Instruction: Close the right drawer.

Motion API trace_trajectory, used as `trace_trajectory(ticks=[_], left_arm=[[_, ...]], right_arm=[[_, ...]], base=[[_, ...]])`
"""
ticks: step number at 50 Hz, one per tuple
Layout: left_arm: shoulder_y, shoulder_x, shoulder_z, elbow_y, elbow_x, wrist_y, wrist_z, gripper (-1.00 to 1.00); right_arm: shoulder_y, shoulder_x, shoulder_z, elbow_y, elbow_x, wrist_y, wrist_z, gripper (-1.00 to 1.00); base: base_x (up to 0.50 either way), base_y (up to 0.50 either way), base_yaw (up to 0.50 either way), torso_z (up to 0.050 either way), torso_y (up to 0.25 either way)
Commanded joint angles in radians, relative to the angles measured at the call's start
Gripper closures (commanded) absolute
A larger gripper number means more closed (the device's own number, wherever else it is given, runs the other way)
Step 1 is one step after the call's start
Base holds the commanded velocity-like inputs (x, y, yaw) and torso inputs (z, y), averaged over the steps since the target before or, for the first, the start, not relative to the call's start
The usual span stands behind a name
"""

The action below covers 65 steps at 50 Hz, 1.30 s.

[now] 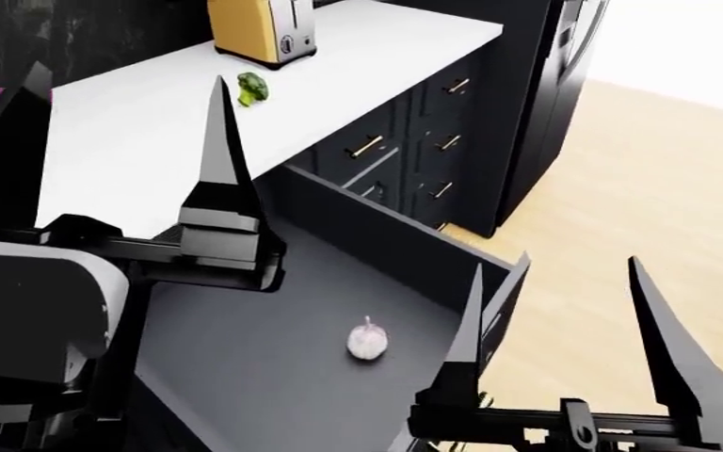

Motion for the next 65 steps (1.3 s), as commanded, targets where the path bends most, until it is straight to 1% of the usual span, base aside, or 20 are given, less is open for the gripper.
trace_trajectory(ticks=[1,8,12,25,39,45,46,53,65], left_arm=[[0.0,-0.005,0.009,-0.001,0.006,0.009,-0.001,-1.0],[-0.005,-0.006,0.014,-0.001,0.004,0.01,-0.005,-1.0],[-0.013,-0.004,0.018,0.003,0.001,0.006,-0.009,-1.0],[-0.019,0.002,0.032,-0.001,0.009,0.006,-0.011,-1.0],[-0.009,-0.003,0.045,-0.006,0.026,0.021,-0.007,-1.0],[-0.013,-0.005,0.047,-0.005,0.026,0.023,-0.008,-1.0],[-0.021,-0.004,0.045,0.0,0.019,0.019,-0.011,-1.0],[-0.026,-0.004,0.05,0.002,0.016,0.021,-0.017,-1.0],[-0.036,-0.006,0.057,-0.002,0.013,0.025,-0.018,-1.0]], right_arm=[[-0.003,0.0,0.01,0.0,0.025,-0.004,0.009,-1.0],[0.006,0.0,-0.009,0.0,0.02,0.012,0.005,-1.0],[0.019,0.0,-0.04,0.0,-0.066,0.054,0.015,-1.0],[0.003,0.0,-0.006,0.0,-0.037,0.012,0.023,-1.0],[-0.009,0.0,-0.004,0.0,-0.031,-0.001,0.034,-1.0],[-0.011,0.0,-0.01,0.0,-0.034,0.001,0.036,-1.0],[-0.021,0.0,-0.002,0.0,-0.03,-0.02,0.037,-1.0],[-0.029,0.0,0.009,0.0,-0.02,-0.026,0.038,-1.0],[-0.013,0.0,0.01,0.0,-0.008,-0.008,0.04,-1.0]], base=[[-0.25,-0.19,0.0,0.0,0.0],[-0.01,0.0,0.0,0.0,0.0],[0.0,0.0,0.0,0.0,0.0],[0.37,0.26,0.0,0.0,0.0],[0.0,0.0,0.0,0.0,0.0],[0.23,-0.3,0.0,0.0,0.0],[0.0,0.0,0.0,0.0,0.0],[0.0,0.0,0.0,0.0,0.0],[0.01,-0.01,0.0,0.0,0.0]])
